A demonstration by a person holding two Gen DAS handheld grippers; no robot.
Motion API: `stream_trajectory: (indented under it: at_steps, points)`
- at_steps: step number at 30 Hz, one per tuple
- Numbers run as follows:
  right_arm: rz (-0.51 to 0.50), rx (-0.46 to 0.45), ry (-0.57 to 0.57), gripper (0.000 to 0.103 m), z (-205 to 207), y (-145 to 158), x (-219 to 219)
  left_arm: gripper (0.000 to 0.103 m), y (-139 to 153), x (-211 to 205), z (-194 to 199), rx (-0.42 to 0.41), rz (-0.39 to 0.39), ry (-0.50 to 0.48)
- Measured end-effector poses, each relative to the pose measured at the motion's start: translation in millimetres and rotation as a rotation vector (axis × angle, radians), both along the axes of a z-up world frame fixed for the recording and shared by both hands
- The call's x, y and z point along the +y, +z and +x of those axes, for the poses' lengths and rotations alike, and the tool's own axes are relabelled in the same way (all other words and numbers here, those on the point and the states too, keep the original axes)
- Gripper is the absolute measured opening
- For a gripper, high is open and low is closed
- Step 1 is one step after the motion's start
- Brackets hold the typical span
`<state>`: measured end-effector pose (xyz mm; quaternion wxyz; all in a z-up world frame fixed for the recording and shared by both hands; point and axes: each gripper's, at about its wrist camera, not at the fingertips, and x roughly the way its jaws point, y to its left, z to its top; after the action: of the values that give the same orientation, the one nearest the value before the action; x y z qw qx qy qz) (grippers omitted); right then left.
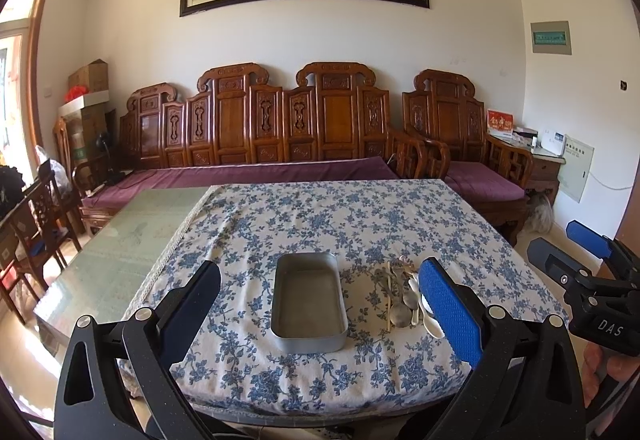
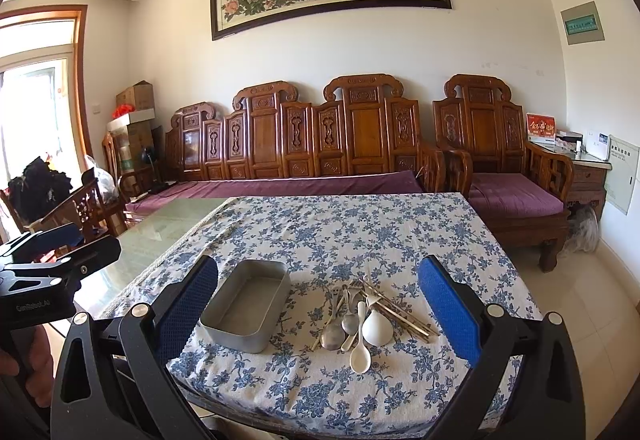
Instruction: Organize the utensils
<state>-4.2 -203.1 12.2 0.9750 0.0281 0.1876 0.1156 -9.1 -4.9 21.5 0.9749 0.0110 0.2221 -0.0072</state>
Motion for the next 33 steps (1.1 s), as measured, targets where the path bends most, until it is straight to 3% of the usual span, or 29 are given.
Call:
stream_trajectory:
  at_steps: [33]
  points:
    - [0.006, 0.002, -0.003, 0.1, 0.4, -6.3, 0.8, 0.096, 5.7, -2.7, -8.0, -0.019, -0.004, -0.008]
